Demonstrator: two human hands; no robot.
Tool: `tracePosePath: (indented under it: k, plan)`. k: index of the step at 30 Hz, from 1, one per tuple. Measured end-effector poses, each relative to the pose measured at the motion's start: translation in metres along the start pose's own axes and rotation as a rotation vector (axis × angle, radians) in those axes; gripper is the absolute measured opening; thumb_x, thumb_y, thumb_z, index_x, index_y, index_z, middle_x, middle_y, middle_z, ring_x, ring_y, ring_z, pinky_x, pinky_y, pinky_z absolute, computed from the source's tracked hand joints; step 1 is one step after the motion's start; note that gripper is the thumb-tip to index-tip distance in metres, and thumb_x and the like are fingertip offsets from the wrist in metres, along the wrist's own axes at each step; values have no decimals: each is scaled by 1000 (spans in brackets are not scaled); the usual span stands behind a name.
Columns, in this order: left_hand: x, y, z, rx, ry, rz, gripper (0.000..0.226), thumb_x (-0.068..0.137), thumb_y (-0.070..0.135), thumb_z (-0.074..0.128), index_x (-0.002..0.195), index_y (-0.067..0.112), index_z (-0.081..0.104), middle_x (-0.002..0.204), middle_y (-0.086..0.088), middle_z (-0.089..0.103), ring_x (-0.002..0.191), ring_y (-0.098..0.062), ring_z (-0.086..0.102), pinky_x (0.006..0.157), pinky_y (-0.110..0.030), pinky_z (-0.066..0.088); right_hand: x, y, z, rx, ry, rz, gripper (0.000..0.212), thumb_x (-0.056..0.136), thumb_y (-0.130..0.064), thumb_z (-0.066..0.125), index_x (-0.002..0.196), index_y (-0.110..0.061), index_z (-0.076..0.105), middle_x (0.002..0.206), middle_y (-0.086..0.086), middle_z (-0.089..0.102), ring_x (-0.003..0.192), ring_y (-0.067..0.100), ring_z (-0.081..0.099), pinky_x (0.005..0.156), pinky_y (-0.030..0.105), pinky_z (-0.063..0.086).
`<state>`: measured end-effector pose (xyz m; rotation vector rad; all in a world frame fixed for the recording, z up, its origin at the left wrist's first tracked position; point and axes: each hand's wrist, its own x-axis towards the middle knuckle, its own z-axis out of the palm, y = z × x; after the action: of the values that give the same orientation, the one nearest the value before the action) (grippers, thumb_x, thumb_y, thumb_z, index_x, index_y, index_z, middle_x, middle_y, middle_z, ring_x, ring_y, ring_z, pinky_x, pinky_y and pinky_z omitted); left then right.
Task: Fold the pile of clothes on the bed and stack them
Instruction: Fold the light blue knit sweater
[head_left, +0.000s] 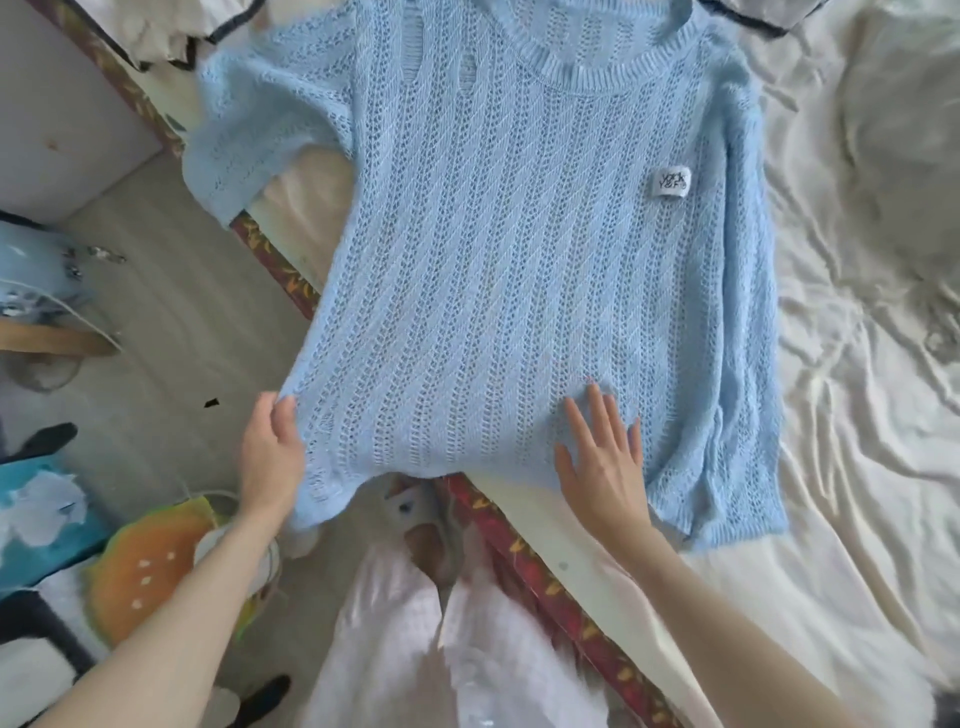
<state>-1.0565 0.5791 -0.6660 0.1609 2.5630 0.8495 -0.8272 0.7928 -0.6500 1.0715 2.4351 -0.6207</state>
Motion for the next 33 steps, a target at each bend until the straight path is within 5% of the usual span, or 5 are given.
tracePosePath:
  k: [11, 20, 24, 28, 33]
  plan:
    - [-9, 29, 45, 246, -187, -77, 47, 93, 3, 46, 139, 2, 35, 136, -25, 40, 126, -38, 37, 104, -43, 29, -35, 52, -13, 256, 453, 202, 25, 90, -5, 58, 114, 4, 62, 121, 23, 58, 110, 41, 55, 94, 47, 42]
    - [-90, 114, 133, 468, -508, 668, 53, 99, 15, 39, 149, 21, 25, 160, -4, 4, 147, -21, -1, 118, -36, 4, -21, 128, -24, 249, 187, 421, 22, 96, -17, 44, 110, -2, 53, 124, 18, 51, 114, 34, 49, 93, 44, 33]
    - [-108, 133, 166, 668, -660, 619, 59, 100, 26, 35, 151, 32, 6, 158, -1, -15, 145, -22, -17, 115, -47, -6, -24, 182, -51, 69, 122, 548, 35, 94, -26, 50, 126, -11, 53, 151, 13, 29, 140, 27, 25, 110, 49, 18]
    - [-102, 142, 176, 819, -723, 552, 60, 100, 31, 35, 151, 33, 3, 158, -4, -15, 145, -26, -13, 115, -50, -2, -28, 192, -74, 265, 344, 479, 20, 91, -17, 56, 98, -4, 69, 105, 18, 61, 103, 36, 55, 85, 38, 37]
    - [-92, 149, 172, 883, -808, 521, 61, 101, 27, 36, 151, 33, 2, 159, -5, -11, 146, -26, -8, 119, -47, 5, -21, 137, -51, 802, -92, 528, 29, 94, -31, 53, 106, -7, 63, 93, 12, 68, 91, 29, 63, 74, 31, 41]
